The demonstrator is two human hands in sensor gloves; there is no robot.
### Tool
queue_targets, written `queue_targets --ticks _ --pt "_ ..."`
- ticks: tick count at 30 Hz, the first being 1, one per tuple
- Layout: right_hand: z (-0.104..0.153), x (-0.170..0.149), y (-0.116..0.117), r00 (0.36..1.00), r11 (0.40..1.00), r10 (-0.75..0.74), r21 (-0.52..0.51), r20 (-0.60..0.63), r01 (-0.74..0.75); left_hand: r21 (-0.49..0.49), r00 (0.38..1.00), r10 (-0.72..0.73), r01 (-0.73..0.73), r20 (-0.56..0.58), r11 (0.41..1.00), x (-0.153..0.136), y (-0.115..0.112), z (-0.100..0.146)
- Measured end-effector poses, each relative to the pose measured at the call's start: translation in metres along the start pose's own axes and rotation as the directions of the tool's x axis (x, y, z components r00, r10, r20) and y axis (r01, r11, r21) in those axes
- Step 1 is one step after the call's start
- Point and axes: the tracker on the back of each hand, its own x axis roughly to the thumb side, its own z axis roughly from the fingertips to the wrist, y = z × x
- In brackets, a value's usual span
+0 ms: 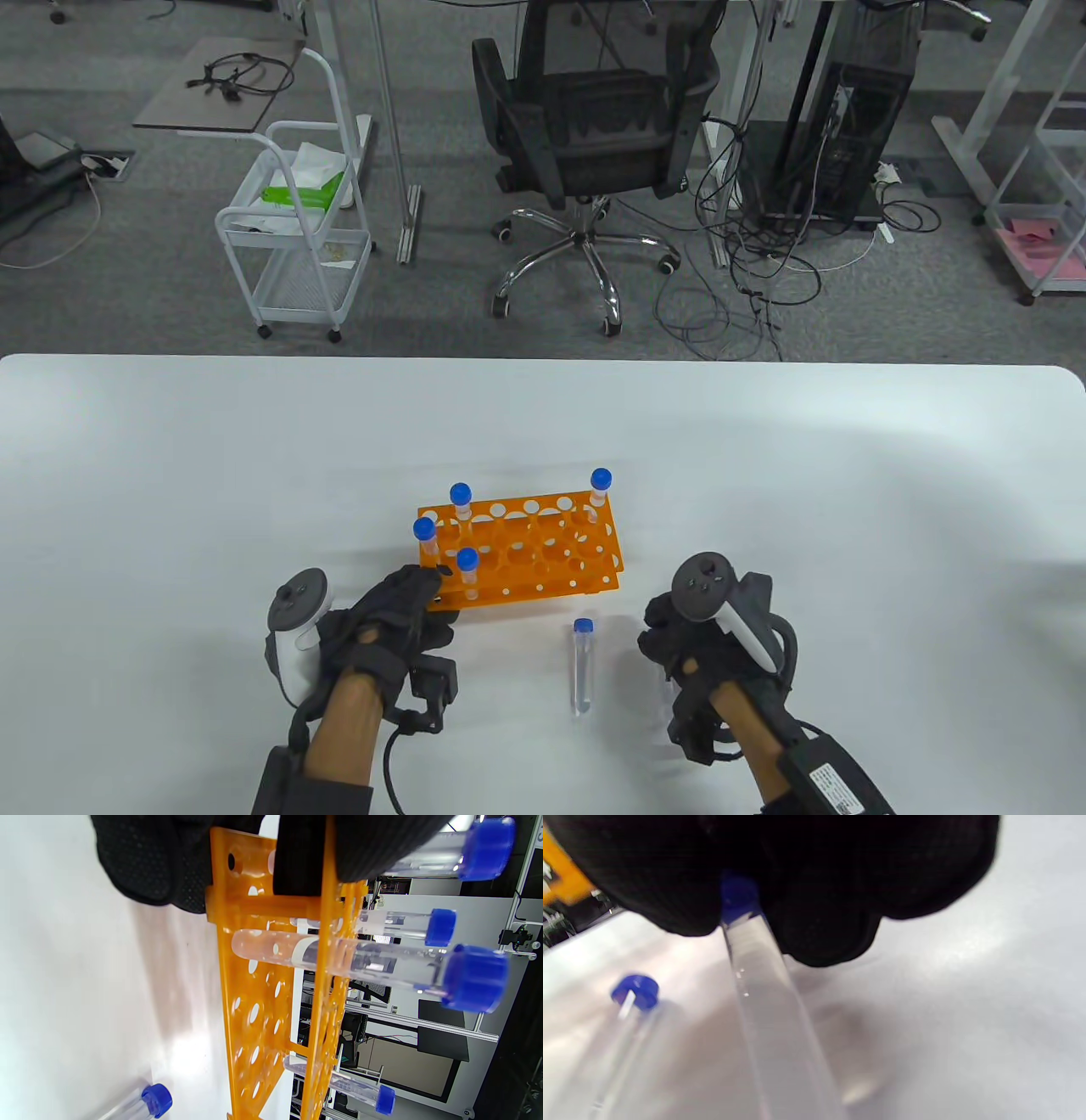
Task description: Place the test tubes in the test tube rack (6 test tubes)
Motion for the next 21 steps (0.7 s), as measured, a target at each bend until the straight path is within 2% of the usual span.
queue_targets --ticks 5,11,21 --pt "0.004 -0.014 -0.023 0.99 0.99 -0.139 -0.007 0.02 0.139 -0.007 1.0 -0.008 0.008 0.0 1.0 0.0 -0.003 0.0" --pt "0.013 -0.021 -0.041 0.975 0.976 -0.213 -0.042 0.061 0.216 -0.016 1.0 -0.009 0.01 0.005 1.0 0.001 -0.007 0.002" --pt "0.029 -0.018 -0.066 0.963 0.941 -0.243 -0.213 0.112 0.263 -0.022 0.999 -0.038 0.038 -0.004 0.999 -0.001 -0.011 0.001"
